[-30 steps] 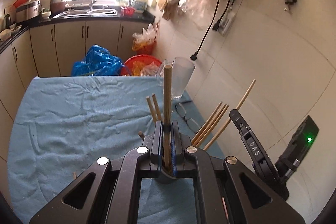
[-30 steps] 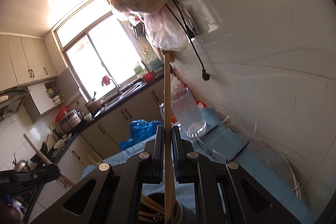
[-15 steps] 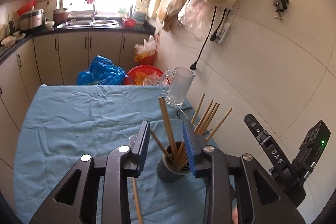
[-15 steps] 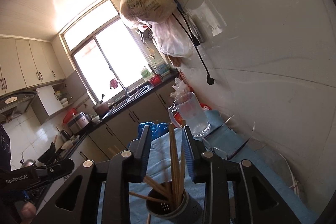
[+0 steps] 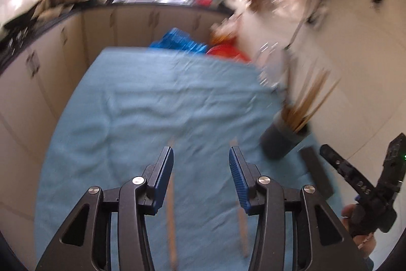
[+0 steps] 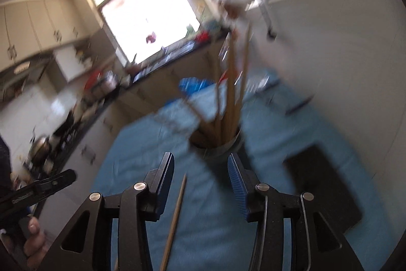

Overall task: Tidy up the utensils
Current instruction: 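Move both open tools back over the last chopsticks on the cloth, then close the left tool on a wooden chopstick while the right tool grasps another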

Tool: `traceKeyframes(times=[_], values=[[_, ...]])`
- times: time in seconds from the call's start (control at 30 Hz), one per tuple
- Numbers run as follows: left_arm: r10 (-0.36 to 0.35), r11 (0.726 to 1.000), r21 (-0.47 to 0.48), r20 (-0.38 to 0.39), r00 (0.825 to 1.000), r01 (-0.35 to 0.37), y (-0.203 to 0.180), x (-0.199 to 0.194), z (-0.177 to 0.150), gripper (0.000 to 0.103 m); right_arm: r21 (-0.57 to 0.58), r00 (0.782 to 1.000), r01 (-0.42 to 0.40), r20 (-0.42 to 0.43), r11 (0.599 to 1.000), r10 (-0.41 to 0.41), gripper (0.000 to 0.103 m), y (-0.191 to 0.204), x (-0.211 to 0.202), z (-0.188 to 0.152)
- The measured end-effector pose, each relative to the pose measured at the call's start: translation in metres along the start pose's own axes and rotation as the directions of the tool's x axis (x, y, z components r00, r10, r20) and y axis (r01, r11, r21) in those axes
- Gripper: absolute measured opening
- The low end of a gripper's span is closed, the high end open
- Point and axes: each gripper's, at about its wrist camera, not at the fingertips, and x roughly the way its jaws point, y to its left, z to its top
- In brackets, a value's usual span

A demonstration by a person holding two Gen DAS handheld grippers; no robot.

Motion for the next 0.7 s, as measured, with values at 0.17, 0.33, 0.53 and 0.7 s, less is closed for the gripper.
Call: traceKeyframes(times=[0.17,0.33,0.53,0.7], values=[[0.03,0.996,-0.073,-0.153,0.988,-0.041,0.044,0.03,-0.029,0.044,-0.029,0.989,-0.015,-0.144,0.999,0.011,0.048,0.016,0.032,-0.037],[-0.005,0.994,-0.103,-0.262,0.965,-0.023,0.059,0.061,-0.037,0.044,-0.028,0.974,-0.022,-0.224,0.999,0.015,0.048,0.025,0.052,-0.051],[-0.008,0.995,-0.092,-0.336,0.942,-0.025,0.054,0.104,-0.024,0.039,-0.05,0.976,-0.005,-0.217,0.999,-0.006,0.048,0.028,0.049,-0.054],[0.088,0.994,-0.028,-0.358,0.929,-0.105,0.042,0.123,-0.015,0.013,-0.037,0.973,0.016,-0.229,0.999,-0.024,0.048,0.023,0.052,-0.05]])
